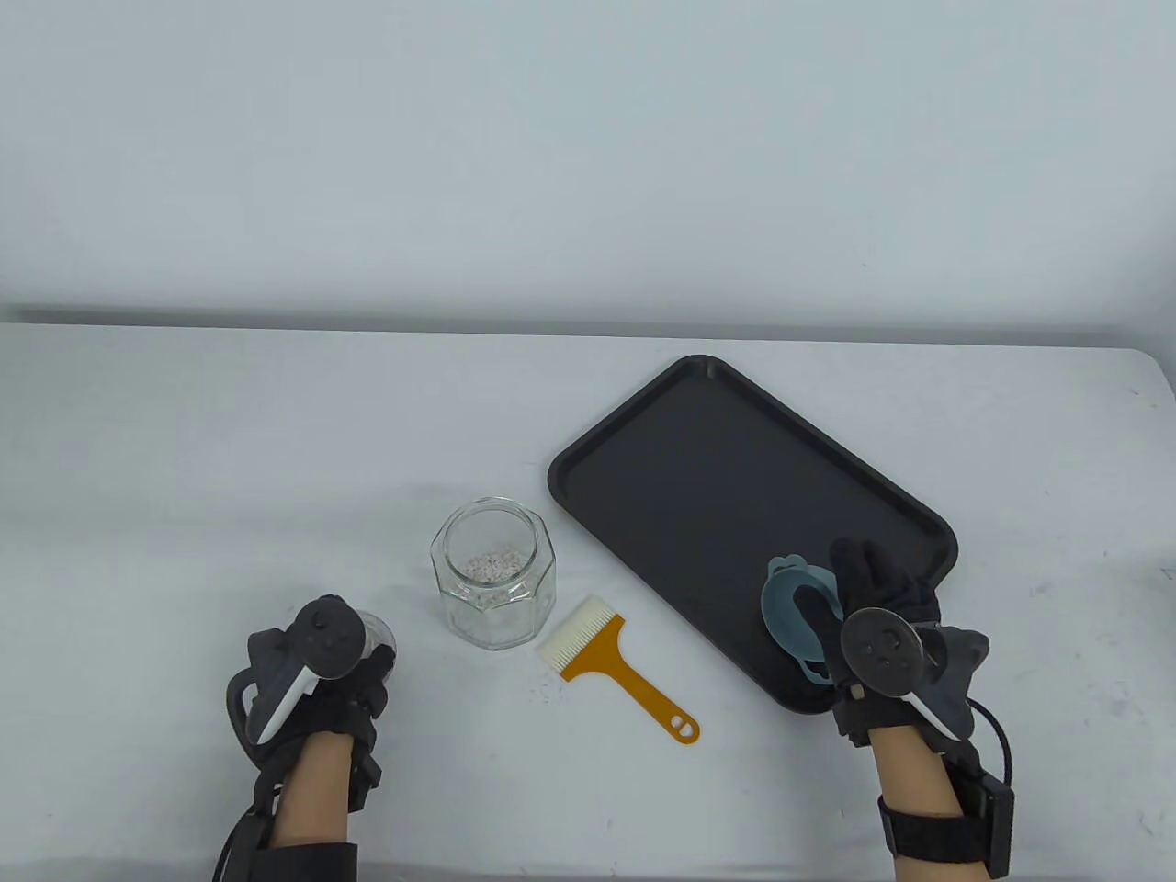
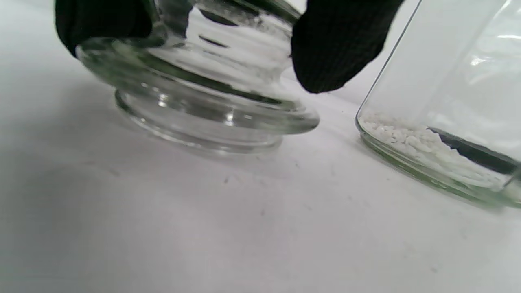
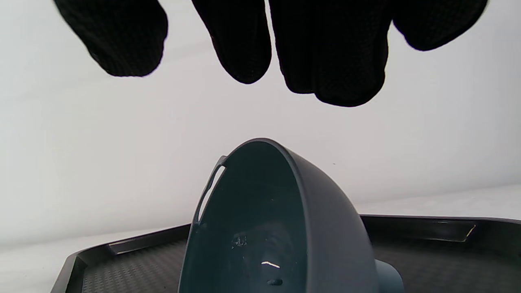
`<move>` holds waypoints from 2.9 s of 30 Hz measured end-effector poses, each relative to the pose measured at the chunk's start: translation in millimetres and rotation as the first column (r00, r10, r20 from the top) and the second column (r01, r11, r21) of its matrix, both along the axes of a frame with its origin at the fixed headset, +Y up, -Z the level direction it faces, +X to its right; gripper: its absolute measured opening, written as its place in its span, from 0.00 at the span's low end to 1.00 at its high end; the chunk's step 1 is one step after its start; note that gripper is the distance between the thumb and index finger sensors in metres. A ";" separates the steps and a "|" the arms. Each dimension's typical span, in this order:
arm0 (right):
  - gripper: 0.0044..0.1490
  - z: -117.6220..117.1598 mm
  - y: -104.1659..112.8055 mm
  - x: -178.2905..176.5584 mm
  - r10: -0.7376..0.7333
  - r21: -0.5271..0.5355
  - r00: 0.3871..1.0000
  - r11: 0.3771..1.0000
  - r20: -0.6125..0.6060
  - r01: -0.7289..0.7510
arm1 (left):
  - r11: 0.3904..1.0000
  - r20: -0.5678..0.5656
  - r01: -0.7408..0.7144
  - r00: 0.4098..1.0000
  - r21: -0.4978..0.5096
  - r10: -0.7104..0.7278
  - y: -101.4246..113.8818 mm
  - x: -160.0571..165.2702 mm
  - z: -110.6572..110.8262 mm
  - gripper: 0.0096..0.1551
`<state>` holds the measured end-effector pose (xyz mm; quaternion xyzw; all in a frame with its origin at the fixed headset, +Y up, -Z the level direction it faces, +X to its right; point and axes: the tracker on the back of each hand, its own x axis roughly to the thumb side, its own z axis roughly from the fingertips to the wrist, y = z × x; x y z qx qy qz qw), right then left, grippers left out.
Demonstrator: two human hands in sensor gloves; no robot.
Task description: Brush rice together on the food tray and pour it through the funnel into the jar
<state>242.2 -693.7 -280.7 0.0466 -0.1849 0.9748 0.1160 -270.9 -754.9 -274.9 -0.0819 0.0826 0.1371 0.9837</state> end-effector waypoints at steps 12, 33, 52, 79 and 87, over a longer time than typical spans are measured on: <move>0.40 2.6 7.1 4.5 -0.081 0.024 0.997 0.996 -0.003 0.081 | 0.903 -0.027 -0.107 0.991 0.416 0.129 55.1 2.8 14.6 0.53; 0.39 5.5 13.7 12.9 -0.122 0.046 0.993 0.991 -0.001 0.122 | 0.855 0.247 -0.020 0.961 0.519 -0.128 117.0 123.0 -38.5 0.49; 0.39 4.1 12.5 9.4 -0.107 0.003 0.994 0.994 -0.007 0.107 | 0.890 0.248 0.016 0.958 0.455 -0.143 101.3 128.0 -45.3 0.47; 0.58 18.8 10.9 -54.0 0.200 0.012 0.951 0.979 -0.236 -0.203 | 0.812 0.416 -0.030 0.869 0.583 -0.267 92.3 126.7 32.9 0.56; 0.58 20.8 -5.3 -78.4 0.292 -0.020 0.904 0.949 -0.312 -0.313 | 0.835 0.482 -0.019 0.824 0.550 -0.299 68.5 135.0 46.9 0.57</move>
